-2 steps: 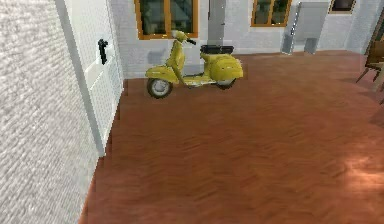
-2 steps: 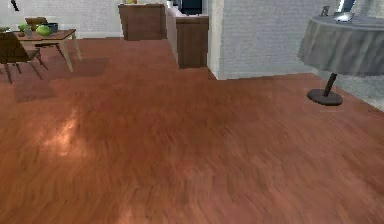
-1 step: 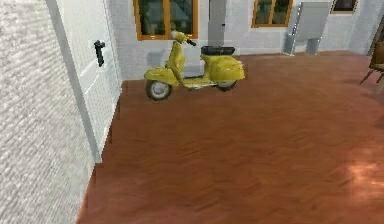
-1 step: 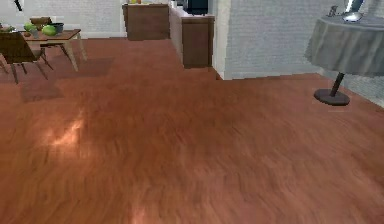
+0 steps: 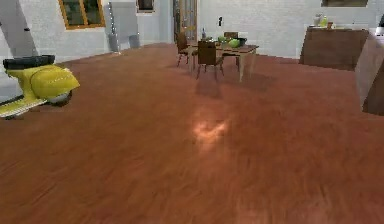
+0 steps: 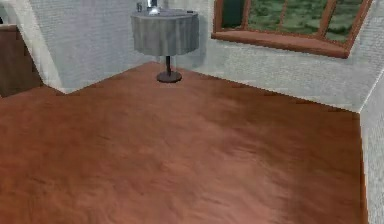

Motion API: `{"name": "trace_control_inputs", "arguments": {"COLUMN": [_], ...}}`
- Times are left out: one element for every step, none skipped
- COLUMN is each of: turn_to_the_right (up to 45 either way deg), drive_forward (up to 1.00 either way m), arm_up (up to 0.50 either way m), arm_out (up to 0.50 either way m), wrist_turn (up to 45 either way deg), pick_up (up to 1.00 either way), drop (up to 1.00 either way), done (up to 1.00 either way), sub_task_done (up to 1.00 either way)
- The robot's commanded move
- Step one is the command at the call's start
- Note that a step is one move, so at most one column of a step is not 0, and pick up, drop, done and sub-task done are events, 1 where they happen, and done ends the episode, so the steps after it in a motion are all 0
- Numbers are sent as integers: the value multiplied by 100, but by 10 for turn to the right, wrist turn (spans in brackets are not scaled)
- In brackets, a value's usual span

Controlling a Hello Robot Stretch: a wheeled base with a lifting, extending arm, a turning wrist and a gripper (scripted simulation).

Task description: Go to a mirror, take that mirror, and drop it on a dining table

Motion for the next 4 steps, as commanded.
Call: {"name": "trace_control_inputs", "arguments": {"turn_to_the_right": [450, 270, 0, 0], "drive_forward": [0, 0, 0, 0], "arm_up": [0, 0, 50, 38], "arm_out": [0, 0, 0, 0], "wrist_turn": [0, 0, 0, 0], "pick_up": [0, 0, 0, 0], "drop": [0, 0, 0, 0], "done": [0, 0, 0, 0], "sub_task_done": [0, 0, 0, 0]}}
